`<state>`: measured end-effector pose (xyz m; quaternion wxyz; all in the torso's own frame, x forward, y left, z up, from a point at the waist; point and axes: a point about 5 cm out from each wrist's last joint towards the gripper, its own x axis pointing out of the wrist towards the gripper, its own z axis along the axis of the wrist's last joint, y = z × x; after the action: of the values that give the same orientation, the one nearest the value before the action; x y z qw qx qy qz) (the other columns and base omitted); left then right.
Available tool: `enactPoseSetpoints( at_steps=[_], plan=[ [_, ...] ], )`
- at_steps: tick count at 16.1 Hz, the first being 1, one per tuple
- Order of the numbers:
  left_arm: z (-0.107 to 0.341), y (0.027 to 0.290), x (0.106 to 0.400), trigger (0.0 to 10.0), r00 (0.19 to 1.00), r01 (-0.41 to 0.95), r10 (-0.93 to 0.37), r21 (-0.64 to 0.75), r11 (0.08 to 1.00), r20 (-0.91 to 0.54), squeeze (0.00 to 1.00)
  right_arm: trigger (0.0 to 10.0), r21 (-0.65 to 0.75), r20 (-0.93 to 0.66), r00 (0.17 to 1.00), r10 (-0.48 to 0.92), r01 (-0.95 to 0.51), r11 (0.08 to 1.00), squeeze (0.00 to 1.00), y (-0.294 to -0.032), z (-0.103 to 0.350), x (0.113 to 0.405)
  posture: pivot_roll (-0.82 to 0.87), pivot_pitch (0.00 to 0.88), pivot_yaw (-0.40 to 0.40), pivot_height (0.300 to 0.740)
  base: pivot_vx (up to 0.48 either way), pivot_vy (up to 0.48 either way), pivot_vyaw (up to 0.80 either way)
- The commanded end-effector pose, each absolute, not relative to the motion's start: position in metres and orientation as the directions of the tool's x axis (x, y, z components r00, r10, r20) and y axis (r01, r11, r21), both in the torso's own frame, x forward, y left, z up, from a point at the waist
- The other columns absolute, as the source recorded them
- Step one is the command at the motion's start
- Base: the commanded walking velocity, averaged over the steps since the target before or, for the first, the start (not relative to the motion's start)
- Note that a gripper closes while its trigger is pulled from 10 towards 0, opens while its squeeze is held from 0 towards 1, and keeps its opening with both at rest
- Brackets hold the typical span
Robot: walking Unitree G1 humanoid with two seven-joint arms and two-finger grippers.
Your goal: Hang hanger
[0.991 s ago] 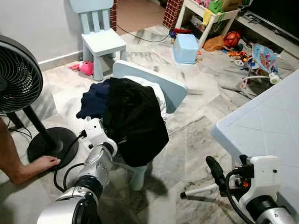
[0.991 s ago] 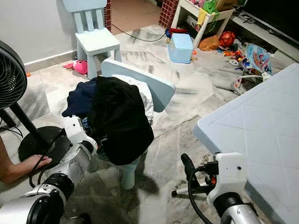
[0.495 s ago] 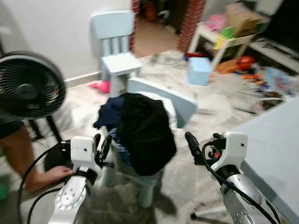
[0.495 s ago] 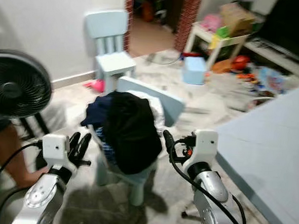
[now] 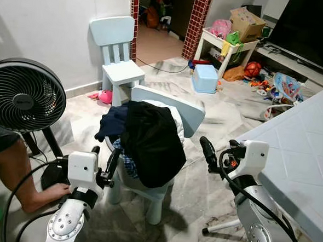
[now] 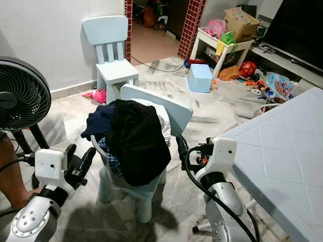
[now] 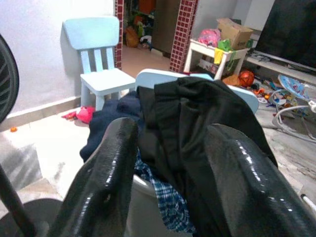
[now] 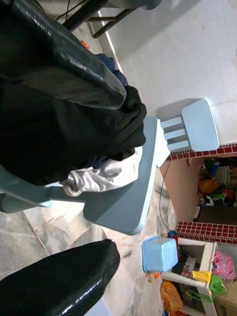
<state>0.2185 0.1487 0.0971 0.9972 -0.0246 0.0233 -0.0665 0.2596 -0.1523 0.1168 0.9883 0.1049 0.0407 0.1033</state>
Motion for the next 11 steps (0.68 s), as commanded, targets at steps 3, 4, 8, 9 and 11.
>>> enactPoseSetpoints(
  at_steps=[3, 4, 8, 9, 11],
  plan=[
    [0.1029, 0.147, 0.2225, 10.0, 0.991, 0.129, -0.13, -0.059, 0.99, -0.023, 1.0, 10.0, 0.213, -0.045, 0.98, 0.194, -0.181, 0.96, 0.0, -0.157, 0.1174, 0.2644, -0.03, 0.0, -0.072, 0.74, 0.0, 0.0, 0.0],
    [0.1046, 0.1448, 0.2244, 10.0, 0.99, 0.138, -0.14, -0.073, 0.988, -0.016, 1.0, 10.0, 0.21, -0.044, 0.98, 0.196, -0.182, 0.96, 0.0, -0.1573, 0.1172, 0.2651, -0.04, 0.0, -0.072, 0.74, 0.0, 0.0, 0.0],
    [0.1037, 0.1437, 0.2247, 10.0, 0.989, 0.146, -0.148, -0.07, 0.987, -0.021, 1.0, 10.0, 0.2, -0.038, 0.98, 0.194, -0.183, 0.963, 0.0, -0.1605, 0.1165, 0.2666, -0.04, 0.0, -0.068, 0.74, 0.233, 0.0, 0.0],
    [0.1032, 0.1445, 0.2247, 10.0, 0.989, 0.143, -0.145, -0.07, 0.987, -0.025, 1.0, 10.0, 0.197, -0.038, 0.98, 0.193, -0.182, 0.963, 0.0, -0.161, 0.1164, 0.2661, -0.04, 0.0, -0.068, 0.74, 0.33, 0.0, 0.0],
    [0.1033, 0.1436, 0.2255, 10.0, 0.989, 0.143, -0.145, -0.072, 0.987, -0.025, 1.0, 10.0, 0.194, -0.041, 0.98, 0.194, -0.182, 0.964, 0.0, -0.1614, 0.1153, 0.2655, -0.04, 0.0, -0.069, 0.74, 0.326, 0.0, 0.0]
  ],
)
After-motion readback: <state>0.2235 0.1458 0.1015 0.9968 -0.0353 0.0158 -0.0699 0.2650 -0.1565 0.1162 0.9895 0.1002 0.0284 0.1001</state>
